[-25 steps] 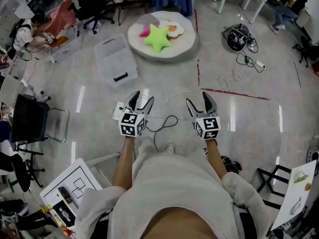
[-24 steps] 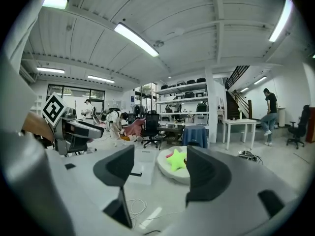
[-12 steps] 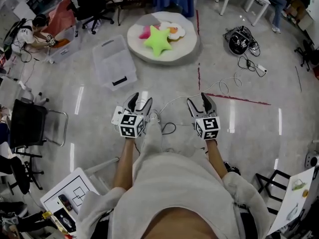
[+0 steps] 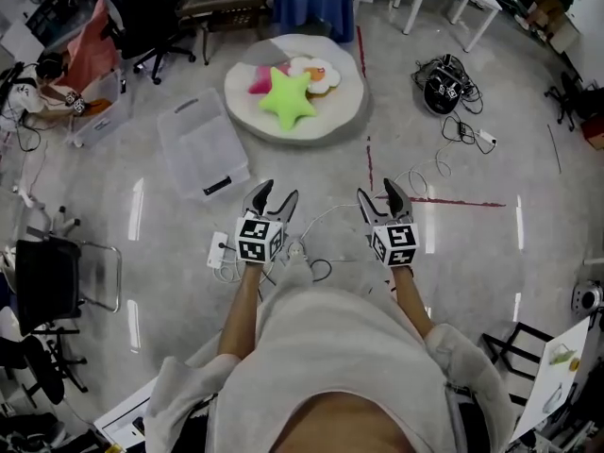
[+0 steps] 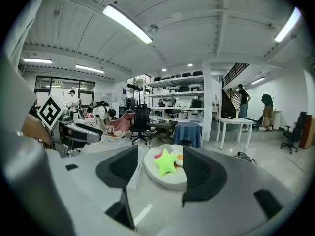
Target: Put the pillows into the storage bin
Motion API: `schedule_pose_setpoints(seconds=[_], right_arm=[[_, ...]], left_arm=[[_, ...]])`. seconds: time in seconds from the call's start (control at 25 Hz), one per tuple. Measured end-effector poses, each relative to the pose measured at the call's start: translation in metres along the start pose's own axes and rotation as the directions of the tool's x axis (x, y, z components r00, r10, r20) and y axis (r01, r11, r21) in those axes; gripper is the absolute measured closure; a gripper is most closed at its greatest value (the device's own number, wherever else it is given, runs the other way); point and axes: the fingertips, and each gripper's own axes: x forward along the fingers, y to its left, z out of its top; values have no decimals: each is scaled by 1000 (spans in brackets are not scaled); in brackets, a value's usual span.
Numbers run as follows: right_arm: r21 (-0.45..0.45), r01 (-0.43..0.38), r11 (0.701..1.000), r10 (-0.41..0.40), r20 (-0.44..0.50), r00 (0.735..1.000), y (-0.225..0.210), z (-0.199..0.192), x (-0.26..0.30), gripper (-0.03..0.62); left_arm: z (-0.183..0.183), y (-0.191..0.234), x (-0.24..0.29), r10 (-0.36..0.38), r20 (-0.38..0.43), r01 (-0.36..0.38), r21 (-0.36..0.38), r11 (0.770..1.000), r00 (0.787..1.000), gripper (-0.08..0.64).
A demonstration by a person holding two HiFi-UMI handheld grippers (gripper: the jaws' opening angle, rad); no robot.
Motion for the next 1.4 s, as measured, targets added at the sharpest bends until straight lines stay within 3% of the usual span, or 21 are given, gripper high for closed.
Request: schedule_pose_setpoints(seconds=[0.32,0.52,0.76,1.0,1.4], right_arm=[[0,35,999,-35,13,999,-31,49,108,325],[-3,51,999,-51,17,999,-36,59,160,325],[-6,54,999,-54,-22,998,-40,54,196,327],[19,44,999,-43,-51,998,-69,47,227,331],[28,-27,999,29,-55,998,-131,66,364,333]], left_arm=[[66,88,74,-11,24,10,46,999,1000,302],[82,138,103,-4,33,2,56,998,999,303],[90,179,129,9,17,-10,55,998,1000,304],[98,188,168,21,-12,-20,47,999,1000,303],[141,253,280,80,-29,-79,44,996,996,303]])
